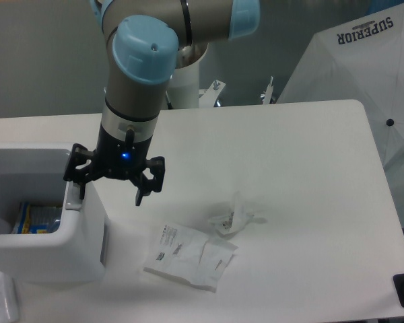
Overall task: Open the trash can
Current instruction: 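Lift the gripper away from the opened bin toward the table center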
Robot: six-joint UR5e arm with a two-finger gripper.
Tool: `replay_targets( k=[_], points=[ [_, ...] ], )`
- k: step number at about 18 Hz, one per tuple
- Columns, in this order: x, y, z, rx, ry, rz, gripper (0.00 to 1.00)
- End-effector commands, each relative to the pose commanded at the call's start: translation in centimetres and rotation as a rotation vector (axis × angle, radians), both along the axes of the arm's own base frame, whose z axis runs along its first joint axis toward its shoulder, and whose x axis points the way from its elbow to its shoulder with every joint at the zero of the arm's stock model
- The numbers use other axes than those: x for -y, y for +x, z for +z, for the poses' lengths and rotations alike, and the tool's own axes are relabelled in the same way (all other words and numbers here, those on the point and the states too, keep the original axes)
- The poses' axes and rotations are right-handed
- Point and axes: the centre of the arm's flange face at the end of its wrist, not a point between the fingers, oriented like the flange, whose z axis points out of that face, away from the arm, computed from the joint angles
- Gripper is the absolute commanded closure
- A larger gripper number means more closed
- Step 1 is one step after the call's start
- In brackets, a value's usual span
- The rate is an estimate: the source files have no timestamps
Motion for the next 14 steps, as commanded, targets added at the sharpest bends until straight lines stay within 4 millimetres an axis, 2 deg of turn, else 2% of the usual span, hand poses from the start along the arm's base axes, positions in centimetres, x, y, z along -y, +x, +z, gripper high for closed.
replay_targets(
  k=[2, 4, 7, 8, 10, 12, 14],
  points=[
    [0.2, -0.3, 1.7, -0.022, 0.026, 0.005, 0.0],
    [0.7, -1.5, 2.6, -0.04, 0.042, 0.015, 0.0],
    [3.1, -5.7, 5.4, -0.128, 0.101, 0.097, 0.0],
    [3.9, -6.9, 5.8, -0.178, 0.08, 0.126, 0.0],
    [5.4, -8.7, 5.3, -0.304, -0.038, 0.149, 0.0],
    [6.0, -9.4, 4.4, -0.38, -0.117, 0.088, 0.0],
    [7.3, -11.2, 4.2, -0.421, -0.146, 0.035, 0.0]
  ],
)
